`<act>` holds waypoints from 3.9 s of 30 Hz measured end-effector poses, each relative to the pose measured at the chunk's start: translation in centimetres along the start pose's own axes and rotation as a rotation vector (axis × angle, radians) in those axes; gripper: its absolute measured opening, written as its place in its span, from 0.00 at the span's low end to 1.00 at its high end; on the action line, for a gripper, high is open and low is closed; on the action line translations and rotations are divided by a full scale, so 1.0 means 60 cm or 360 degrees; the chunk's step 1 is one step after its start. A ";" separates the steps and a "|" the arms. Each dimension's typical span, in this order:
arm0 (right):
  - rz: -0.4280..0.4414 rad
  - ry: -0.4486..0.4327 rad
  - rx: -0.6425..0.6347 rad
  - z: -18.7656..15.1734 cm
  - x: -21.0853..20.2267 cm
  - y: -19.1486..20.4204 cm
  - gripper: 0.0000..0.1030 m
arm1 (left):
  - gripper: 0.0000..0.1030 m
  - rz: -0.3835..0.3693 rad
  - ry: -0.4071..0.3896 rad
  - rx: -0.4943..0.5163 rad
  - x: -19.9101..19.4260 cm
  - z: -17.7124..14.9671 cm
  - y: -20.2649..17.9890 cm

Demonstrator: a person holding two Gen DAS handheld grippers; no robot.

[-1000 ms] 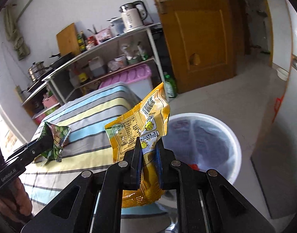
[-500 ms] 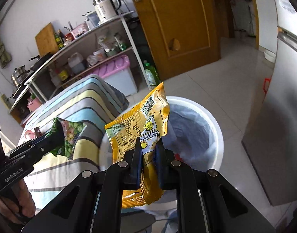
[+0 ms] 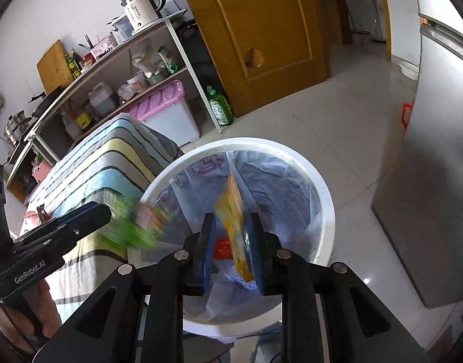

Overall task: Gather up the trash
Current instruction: 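Carry both snack bags over the wastebasket and open both tools to drop them, then return both tools to the remaining trash on the table, then grasp the white paper with the left tool while the right tool grasps the yellow wrapper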

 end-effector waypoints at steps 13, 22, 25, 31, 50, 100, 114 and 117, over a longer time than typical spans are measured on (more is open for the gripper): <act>0.0084 -0.0114 -0.0084 -0.008 -0.058 0.048 0.22 | 0.44 0.0008 -0.0152 -0.0025 -0.082 -0.015 0.015; 0.0249 -0.0192 -0.0235 -0.028 -0.111 0.140 0.22 | 0.44 0.0105 -0.0292 -0.0047 -0.186 -0.046 0.049; 0.0301 -0.0194 -0.0306 -0.040 -0.122 0.179 0.22 | 0.44 0.0131 -0.0334 -0.0070 -0.221 -0.057 0.062; 0.0415 -0.0177 -0.0411 -0.065 -0.134 0.248 0.23 | 0.44 0.0208 -0.0411 -0.0110 -0.287 -0.082 0.092; 0.0573 -0.0145 -0.0657 -0.116 -0.165 0.379 0.35 | 0.44 0.0515 -0.0551 -0.0243 -0.435 -0.168 0.188; 0.0628 0.0240 -0.1170 -0.178 0.121 0.669 0.48 | 0.73 0.0717 -0.0275 -0.0658 -0.367 -0.209 0.519; 0.0663 0.0294 -0.1118 -0.175 0.131 0.662 0.37 | 0.78 0.0748 -0.0349 -0.0562 -0.376 -0.194 0.488; 0.0667 0.0293 -0.1093 -0.174 0.131 0.658 0.33 | 0.77 0.0738 -0.0330 -0.0488 -0.365 -0.191 0.478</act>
Point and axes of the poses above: each gripper's, at about its wrist camera, not at the fingertips, and x roughly the way its jaws point, y to its left, z to its top, the point moved 3 cm from there along x, roughly the way its jaws point
